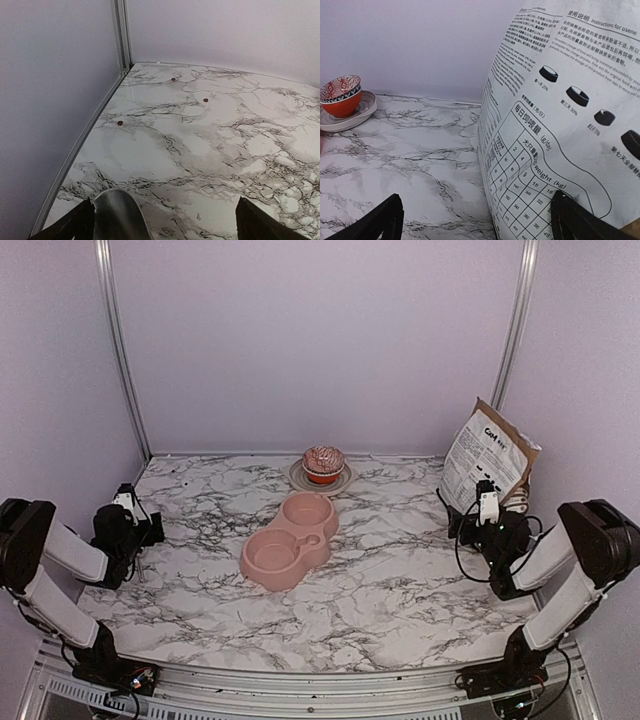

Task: Serve the pet food
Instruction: Move the pet food bag to the center of the board.

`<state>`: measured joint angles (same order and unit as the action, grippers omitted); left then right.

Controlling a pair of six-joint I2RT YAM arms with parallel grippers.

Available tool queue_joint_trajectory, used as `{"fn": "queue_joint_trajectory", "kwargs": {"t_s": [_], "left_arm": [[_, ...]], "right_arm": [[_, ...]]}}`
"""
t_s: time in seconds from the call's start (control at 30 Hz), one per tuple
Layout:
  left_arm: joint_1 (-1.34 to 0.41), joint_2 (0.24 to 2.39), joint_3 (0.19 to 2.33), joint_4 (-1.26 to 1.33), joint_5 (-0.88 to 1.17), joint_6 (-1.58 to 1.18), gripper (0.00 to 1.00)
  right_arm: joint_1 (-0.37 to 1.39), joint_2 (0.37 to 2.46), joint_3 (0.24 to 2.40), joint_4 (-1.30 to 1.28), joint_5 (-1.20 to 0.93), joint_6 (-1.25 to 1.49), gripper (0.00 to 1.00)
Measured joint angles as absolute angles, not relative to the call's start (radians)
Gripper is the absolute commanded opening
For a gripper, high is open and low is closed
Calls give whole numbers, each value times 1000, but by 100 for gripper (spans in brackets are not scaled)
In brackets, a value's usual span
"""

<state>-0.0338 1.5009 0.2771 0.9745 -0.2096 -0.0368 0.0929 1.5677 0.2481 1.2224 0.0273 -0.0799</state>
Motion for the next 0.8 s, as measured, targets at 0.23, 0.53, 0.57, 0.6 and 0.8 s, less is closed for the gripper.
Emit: {"fn": "queue_joint_trajectory", "kwargs": {"t_s": [0.23,0.53,0.57,0.6,0.8], "left_arm": [[-18,1512,273,1091,-171,-35,99],[-17,1490,274,1102,-139,-21,99],[-17,1479,274,1102,-139,-19,99],[-17,1468,274,1102,-139,-19,99],[-17,1385,272,1089,-147,-20,98]], "right_arm": [[76,1578,210,1303,39,-104,100],[222,1427,254,1176,194,-220,100],[241,1385,287,1124,203,-221,100],[252,1349,318,1077,207,-217,100],[298,1190,535,756,204,-154,100]]}}
